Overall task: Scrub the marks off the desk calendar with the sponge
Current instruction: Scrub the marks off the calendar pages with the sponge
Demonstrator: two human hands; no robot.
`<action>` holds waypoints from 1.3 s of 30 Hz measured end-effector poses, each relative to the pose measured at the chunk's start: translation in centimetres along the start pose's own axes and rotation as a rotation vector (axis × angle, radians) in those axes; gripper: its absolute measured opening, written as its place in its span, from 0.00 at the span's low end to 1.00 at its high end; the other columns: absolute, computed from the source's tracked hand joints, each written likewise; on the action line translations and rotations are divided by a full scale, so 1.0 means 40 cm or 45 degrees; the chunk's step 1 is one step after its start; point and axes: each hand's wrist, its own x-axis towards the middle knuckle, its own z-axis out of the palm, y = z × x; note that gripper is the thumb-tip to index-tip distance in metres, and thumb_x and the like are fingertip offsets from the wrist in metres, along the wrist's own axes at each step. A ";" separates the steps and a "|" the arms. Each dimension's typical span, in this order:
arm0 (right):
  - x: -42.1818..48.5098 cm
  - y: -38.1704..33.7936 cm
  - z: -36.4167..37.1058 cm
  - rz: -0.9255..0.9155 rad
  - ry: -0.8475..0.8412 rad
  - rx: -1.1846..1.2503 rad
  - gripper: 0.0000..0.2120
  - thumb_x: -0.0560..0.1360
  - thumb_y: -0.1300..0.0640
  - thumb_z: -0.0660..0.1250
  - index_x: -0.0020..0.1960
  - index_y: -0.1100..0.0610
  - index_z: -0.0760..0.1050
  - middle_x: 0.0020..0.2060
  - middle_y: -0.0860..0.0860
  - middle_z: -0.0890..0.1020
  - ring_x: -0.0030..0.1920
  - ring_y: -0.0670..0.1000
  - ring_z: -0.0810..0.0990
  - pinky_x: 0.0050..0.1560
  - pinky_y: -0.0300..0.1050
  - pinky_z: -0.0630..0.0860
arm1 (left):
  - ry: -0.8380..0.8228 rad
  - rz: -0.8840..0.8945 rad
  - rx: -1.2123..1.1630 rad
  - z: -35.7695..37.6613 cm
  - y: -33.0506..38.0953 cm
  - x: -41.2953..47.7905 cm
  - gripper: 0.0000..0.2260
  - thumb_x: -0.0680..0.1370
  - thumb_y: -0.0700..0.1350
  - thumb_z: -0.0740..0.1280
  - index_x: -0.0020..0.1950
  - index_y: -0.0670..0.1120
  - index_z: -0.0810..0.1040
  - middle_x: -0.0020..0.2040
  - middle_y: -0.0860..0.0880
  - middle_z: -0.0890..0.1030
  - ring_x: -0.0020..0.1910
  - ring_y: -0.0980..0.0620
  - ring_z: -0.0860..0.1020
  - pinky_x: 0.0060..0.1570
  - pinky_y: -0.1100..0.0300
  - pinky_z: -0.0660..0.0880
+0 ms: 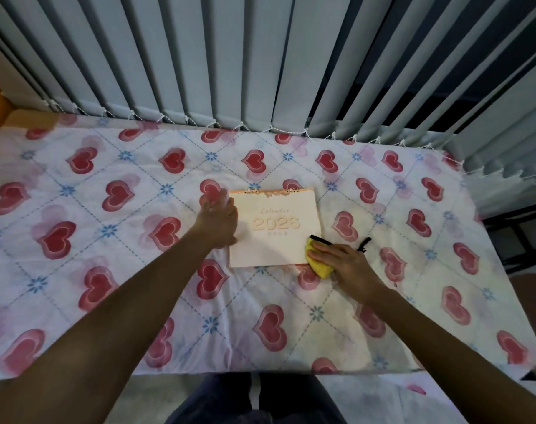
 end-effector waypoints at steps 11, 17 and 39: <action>0.129 0.010 -0.018 0.254 -0.066 -0.163 0.28 0.75 0.65 0.61 0.72 0.46 0.66 0.75 0.44 0.63 0.67 0.56 0.70 0.65 0.56 0.69 | 0.041 -0.007 -0.506 0.069 0.213 -0.008 0.41 0.77 0.65 0.55 0.78 0.46 0.38 0.79 0.43 0.36 0.77 0.40 0.37 0.73 0.39 0.41; 0.335 0.019 -0.045 0.471 -0.144 -0.208 0.27 0.77 0.64 0.58 0.73 0.46 0.63 0.77 0.44 0.58 0.70 0.57 0.64 0.65 0.59 0.64 | 0.048 -0.049 -0.469 0.080 0.219 0.001 0.41 0.76 0.65 0.55 0.78 0.47 0.38 0.79 0.44 0.36 0.78 0.41 0.38 0.73 0.39 0.42; 0.212 -0.059 -0.020 0.062 -0.076 -0.416 0.29 0.75 0.61 0.64 0.73 0.48 0.64 0.75 0.46 0.64 0.69 0.57 0.69 0.58 0.58 0.71 | 0.314 -0.307 -0.585 0.121 0.128 -0.064 0.38 0.78 0.64 0.51 0.78 0.45 0.39 0.80 0.44 0.41 0.78 0.41 0.40 0.71 0.37 0.38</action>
